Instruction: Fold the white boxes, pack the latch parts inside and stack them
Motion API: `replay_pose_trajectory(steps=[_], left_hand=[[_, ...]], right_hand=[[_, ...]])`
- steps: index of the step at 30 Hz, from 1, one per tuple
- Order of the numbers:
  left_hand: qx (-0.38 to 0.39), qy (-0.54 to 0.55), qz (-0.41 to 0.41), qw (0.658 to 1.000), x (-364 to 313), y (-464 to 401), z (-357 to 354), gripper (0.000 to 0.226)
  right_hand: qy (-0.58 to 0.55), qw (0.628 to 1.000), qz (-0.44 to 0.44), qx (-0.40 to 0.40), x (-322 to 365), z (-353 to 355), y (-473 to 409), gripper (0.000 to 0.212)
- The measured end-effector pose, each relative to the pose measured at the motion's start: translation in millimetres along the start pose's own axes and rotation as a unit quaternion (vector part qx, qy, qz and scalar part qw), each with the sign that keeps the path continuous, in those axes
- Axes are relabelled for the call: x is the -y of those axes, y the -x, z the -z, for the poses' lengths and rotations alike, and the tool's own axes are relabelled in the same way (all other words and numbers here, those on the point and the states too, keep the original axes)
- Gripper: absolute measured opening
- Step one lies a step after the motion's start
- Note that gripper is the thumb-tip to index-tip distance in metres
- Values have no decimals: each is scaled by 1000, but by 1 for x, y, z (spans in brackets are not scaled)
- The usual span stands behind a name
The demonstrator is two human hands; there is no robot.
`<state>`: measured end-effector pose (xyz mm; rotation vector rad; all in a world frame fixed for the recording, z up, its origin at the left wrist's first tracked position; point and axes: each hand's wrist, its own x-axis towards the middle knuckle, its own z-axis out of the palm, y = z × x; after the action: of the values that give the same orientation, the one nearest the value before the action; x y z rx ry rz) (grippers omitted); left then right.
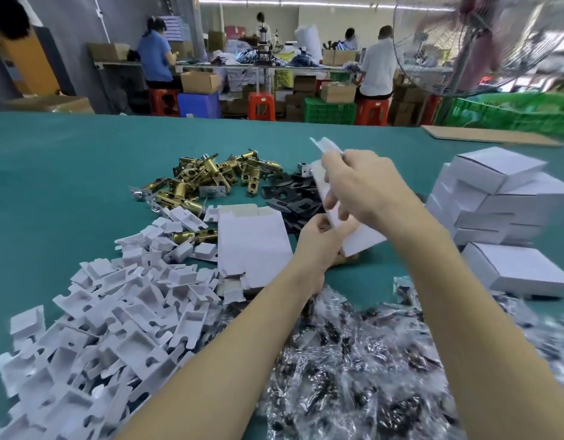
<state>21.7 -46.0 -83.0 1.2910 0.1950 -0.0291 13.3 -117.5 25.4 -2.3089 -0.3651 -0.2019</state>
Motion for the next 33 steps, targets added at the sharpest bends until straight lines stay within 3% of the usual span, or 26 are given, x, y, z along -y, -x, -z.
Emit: replay_pose_trajectory(steps=[2,8,11,18,20,25,33], left_hand=[[-21,28,-9,999,0,-1,1,25],[-59,-23,-73,995,3,3,-1,39],[-75,-77,-126,986,7,2,-1,35],[-98,-134,-193,967,12,-5,7,25],[-99,-156,-198,963,13,-7,8,13],[-107,-170,-204,958,14,-6,8,25],[-66,-161,-199,965,8,2,4,18]], right_hand=[[2,999,-32,-2,-14,29,0,36],[28,998,-50,12,-42,66,4,22],[7,999,-37,30,-43,68,8,16],[-52,998,10,-19,-30,67,14,17],[-57,998,6,-21,-27,59,13,15],[4,995,13,-102,-32,41,5,9],[14,994,28,-101,-44,32,1,18]])
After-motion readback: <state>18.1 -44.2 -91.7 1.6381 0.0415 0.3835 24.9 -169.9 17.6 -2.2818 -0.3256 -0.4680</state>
